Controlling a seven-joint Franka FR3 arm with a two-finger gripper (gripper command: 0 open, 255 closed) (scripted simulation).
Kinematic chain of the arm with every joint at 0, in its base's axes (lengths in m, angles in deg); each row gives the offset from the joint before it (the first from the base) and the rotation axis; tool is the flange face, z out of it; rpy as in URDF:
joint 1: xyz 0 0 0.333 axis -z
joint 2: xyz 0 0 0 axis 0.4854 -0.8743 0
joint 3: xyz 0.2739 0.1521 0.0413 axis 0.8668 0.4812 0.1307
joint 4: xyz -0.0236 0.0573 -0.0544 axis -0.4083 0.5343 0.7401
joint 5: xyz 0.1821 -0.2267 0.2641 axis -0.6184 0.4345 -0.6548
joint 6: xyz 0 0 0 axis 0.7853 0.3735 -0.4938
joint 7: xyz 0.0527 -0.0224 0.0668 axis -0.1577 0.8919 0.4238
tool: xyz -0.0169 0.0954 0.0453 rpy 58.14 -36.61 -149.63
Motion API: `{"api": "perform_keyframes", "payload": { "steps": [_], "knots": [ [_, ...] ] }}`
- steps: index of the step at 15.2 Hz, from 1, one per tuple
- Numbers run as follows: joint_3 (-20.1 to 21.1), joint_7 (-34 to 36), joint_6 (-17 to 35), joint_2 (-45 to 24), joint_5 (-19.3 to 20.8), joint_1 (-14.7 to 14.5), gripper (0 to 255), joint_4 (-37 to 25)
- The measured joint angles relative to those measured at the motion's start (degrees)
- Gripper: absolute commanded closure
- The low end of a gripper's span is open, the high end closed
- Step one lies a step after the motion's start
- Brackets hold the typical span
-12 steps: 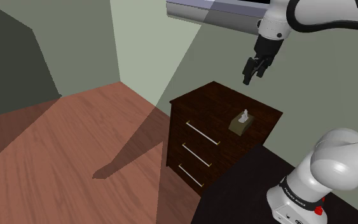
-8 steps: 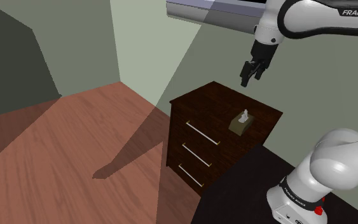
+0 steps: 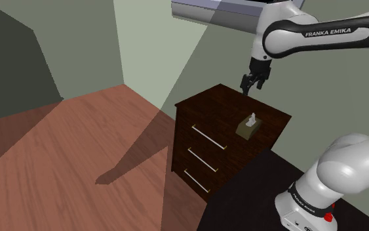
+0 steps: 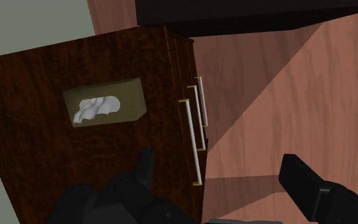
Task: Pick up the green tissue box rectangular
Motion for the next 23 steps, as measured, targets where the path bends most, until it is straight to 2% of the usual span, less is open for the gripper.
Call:
{"api": "perform_keyframes", "payload": {
  "steps": [11, 19, 23],
  "knots": [
    [-5.5, 0.5, 11.9, -18.5, 6.1, 5.9, 0, -3.1],
    [-9.3, 0.8, 18.4, -34.1, 8.6, 9.7, 0, -10.3],
    [-11.0, 0.8, 19.9, -40.8, 9.2, 11.4, 0, -14.5]
  ]
}}
